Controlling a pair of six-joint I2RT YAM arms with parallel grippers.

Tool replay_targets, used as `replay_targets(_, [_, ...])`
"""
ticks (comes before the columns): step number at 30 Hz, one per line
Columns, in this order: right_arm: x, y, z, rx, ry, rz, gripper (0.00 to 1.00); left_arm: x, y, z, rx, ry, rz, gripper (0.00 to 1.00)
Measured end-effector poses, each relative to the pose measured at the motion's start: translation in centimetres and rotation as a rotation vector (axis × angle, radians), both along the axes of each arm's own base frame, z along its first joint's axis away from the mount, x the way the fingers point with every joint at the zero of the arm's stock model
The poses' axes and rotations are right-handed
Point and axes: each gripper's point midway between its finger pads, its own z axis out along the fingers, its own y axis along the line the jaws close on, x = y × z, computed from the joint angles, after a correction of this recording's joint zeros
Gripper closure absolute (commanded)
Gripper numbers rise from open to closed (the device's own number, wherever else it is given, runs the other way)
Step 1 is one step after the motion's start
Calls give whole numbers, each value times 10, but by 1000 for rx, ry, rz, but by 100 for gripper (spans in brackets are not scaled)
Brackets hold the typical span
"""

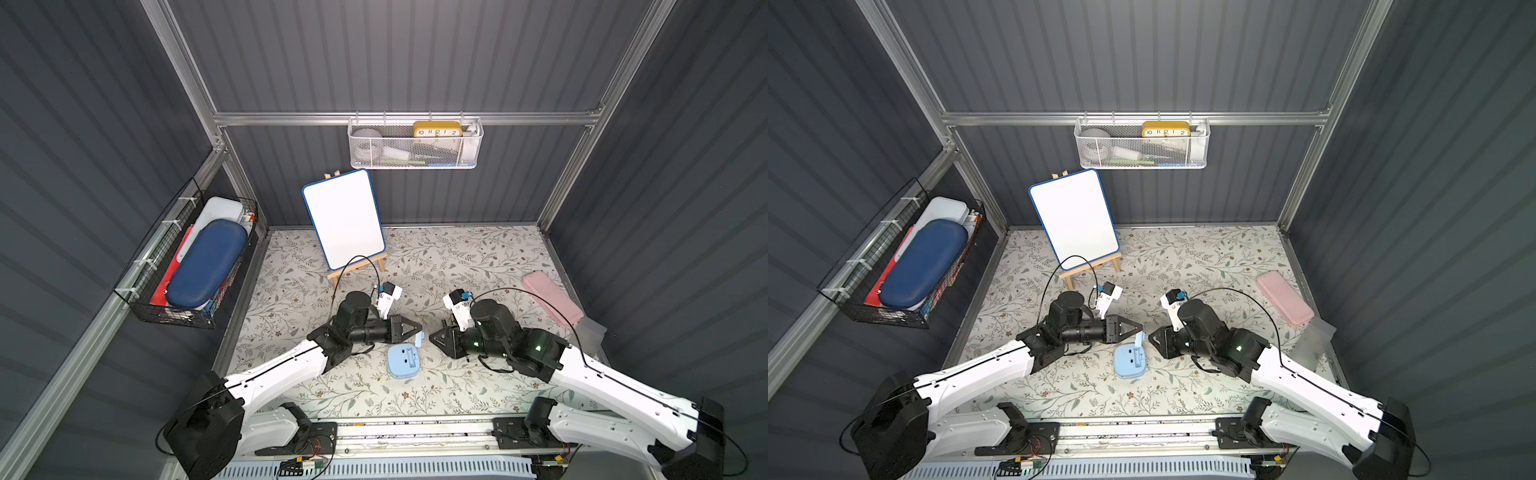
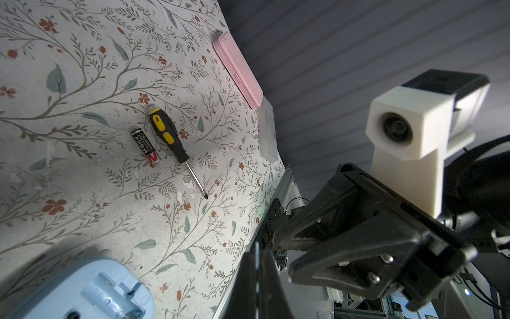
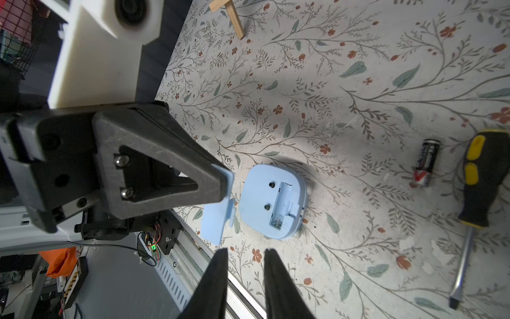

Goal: Remove the battery from the alarm
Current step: Adjust the cover.

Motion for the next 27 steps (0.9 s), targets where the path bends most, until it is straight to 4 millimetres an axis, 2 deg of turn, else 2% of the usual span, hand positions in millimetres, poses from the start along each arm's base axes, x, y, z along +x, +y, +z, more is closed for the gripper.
replay_targets(8, [4, 10, 7, 85, 27, 19, 73, 0, 1, 0, 2, 18, 8, 100])
replay_targets(19, [4, 8, -2, 149, 95, 19, 73, -3, -1, 10, -35, 28, -4, 100])
replay_targets(27, [7, 9, 6, 215, 100, 14, 74, -5, -3, 15, -59, 26, -25, 100])
